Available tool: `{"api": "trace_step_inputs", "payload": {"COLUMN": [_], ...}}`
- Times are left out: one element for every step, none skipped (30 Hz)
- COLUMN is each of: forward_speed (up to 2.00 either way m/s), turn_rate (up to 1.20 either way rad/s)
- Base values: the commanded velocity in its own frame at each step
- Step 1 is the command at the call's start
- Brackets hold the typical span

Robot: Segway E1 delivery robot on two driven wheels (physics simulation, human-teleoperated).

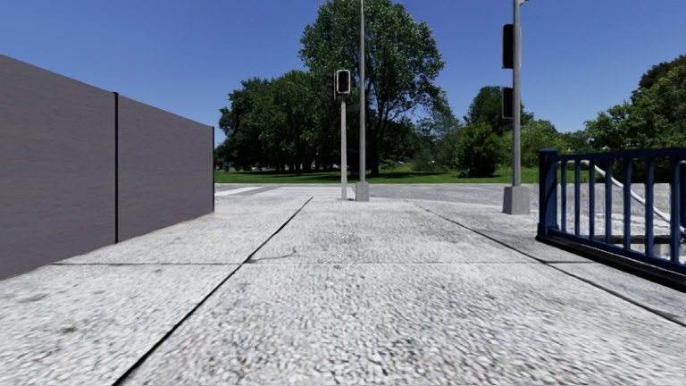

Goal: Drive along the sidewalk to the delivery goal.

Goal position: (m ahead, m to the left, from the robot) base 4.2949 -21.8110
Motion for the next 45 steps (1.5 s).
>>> {"api": "trace_step_inputs", "payload": {"forward_speed": [2.00,2.00,2.00,2.00,2.00,2.00,2.00,2.00,2.00,2.00,2.00,2.00,2.00,2.00,2.00,2.00,2.00,2.00,2.00,2.00,2.00,2.00,2.00,2.00,2.00,2.00,2.00,2.00,2.00,2.00,2.00,1.99,1.83,1.83,1.69,1.64,1.61,1.59,1.59,1.58,1.58,1.58,1.58,1.58,1.58], "turn_rate": [0.00,0.00,0.00,0.00,0.00,0.00,0.00,0.00,0.00,0.00,0.00,0.00,0.00,0.00,0.00,0.00,0.00,0.00,0.00,0.00,0.00,0.00,0.00,0.00,0.00,0.00,0.00,-0.04,-0.18,-0.18,-0.32,-0.37,-0.38,-0.38,-0.39,-0.40,-0.48,-0.51,-0.51,-0.52,-0.53,-0.53,-0.53,-0.53,-0.53]}}
